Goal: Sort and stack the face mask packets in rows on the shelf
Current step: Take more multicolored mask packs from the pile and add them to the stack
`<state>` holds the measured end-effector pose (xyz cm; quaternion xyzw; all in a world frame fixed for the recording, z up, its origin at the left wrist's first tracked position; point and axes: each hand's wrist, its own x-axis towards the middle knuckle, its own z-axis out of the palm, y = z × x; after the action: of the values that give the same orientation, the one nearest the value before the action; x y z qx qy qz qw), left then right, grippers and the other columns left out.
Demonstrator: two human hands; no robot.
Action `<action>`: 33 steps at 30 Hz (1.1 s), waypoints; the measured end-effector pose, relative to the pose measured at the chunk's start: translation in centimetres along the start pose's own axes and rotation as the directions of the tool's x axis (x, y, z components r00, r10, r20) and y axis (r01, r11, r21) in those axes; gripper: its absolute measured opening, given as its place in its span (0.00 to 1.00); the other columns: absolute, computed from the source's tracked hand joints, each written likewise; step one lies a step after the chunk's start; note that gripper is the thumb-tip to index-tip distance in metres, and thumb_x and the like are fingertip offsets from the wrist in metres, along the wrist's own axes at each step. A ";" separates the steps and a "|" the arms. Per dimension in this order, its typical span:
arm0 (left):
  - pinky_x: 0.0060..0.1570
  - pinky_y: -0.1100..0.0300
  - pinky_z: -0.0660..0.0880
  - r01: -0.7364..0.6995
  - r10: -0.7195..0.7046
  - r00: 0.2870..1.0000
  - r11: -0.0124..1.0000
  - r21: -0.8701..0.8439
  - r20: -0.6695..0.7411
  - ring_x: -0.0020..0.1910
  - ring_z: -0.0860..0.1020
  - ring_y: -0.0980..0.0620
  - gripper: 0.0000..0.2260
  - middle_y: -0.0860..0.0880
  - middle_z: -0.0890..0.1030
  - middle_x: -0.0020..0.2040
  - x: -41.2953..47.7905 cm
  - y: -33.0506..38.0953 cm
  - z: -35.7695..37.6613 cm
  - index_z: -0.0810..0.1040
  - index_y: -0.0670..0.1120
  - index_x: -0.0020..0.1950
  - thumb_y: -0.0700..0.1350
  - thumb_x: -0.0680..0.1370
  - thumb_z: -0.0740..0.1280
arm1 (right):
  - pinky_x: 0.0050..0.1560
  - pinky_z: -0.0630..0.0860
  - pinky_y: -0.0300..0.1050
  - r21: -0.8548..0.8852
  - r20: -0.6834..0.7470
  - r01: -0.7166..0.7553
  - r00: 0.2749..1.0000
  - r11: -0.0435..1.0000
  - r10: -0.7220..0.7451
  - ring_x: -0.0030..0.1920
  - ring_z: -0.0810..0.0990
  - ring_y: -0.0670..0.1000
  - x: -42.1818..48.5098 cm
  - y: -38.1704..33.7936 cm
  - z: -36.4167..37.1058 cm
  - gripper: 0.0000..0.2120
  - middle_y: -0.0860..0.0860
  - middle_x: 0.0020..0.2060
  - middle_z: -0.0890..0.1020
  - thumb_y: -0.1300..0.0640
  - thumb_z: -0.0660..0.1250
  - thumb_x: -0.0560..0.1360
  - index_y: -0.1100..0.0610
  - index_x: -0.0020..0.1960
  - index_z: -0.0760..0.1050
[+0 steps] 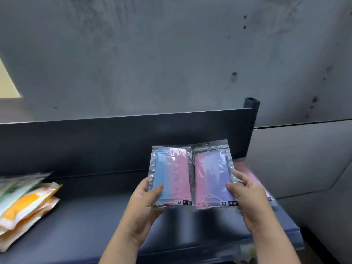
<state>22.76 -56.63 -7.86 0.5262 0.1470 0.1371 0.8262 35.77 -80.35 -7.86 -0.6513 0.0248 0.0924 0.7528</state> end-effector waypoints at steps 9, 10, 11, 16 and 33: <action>0.49 0.49 0.85 -0.023 0.017 0.994 0.998 -0.060 -0.109 0.52 0.84 0.42 0.13 0.38 0.85 0.62 1.3 -6.0 8.6 0.77 0.43 0.68 0.39 0.83 0.66 | 0.58 0.83 0.57 -0.048 -0.070 0.072 0.995 0.996 -0.075 0.47 0.88 0.58 3.9 -1.7 -9.1 0.19 0.55 0.45 0.90 0.72 0.67 0.77 0.56 0.61 0.83; 0.48 0.50 0.85 -0.027 0.019 0.992 0.998 -0.062 -0.127 0.51 0.84 0.42 0.13 0.39 0.85 0.61 1.4 -6.4 9.3 0.78 0.43 0.68 0.39 0.83 0.66 | 0.55 0.84 0.55 -0.057 -0.080 0.080 0.993 0.995 -0.085 0.44 0.88 0.57 4.3 -1.8 -9.9 0.18 0.54 0.43 0.90 0.73 0.66 0.77 0.54 0.57 0.83; 0.46 0.51 0.85 -0.030 0.019 0.989 0.997 -0.071 -0.147 0.50 0.85 0.44 0.12 0.40 0.86 0.60 1.4 -6.8 10.0 0.78 0.43 0.67 0.40 0.83 0.65 | 0.52 0.83 0.53 -0.071 -0.089 0.089 0.991 0.994 -0.095 0.42 0.87 0.55 4.7 -1.9 -10.5 0.18 0.54 0.42 0.90 0.73 0.66 0.77 0.53 0.55 0.83; 0.37 0.56 0.84 -0.031 0.002 0.977 0.991 -0.127 -0.215 0.43 0.86 0.48 0.10 0.43 0.88 0.54 1.8 -8.2 13.0 0.80 0.44 0.63 0.45 0.84 0.64 | 0.53 0.80 0.48 -0.212 -0.041 0.142 0.987 0.967 -0.154 0.45 0.85 0.50 7.5 -1.4 -12.4 0.19 0.51 0.46 0.89 0.72 0.67 0.75 0.55 0.59 0.83; 0.36 0.55 0.81 0.026 -0.033 0.966 0.999 -0.033 -0.255 0.41 0.84 0.47 0.11 0.42 0.87 0.53 1.6 -8.8 15.0 0.79 0.43 0.65 0.39 0.83 0.65 | 0.49 0.70 0.44 -0.623 -0.167 0.115 0.947 0.773 -0.275 0.53 0.80 0.58 9.7 1.4 -11.9 0.18 0.56 0.55 0.85 0.66 0.61 0.77 0.58 0.63 0.81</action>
<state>30.71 -72.05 -10.03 0.4899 0.2580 0.1935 0.8099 46.01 -90.90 -12.50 -0.8629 0.0196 -0.0661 0.5007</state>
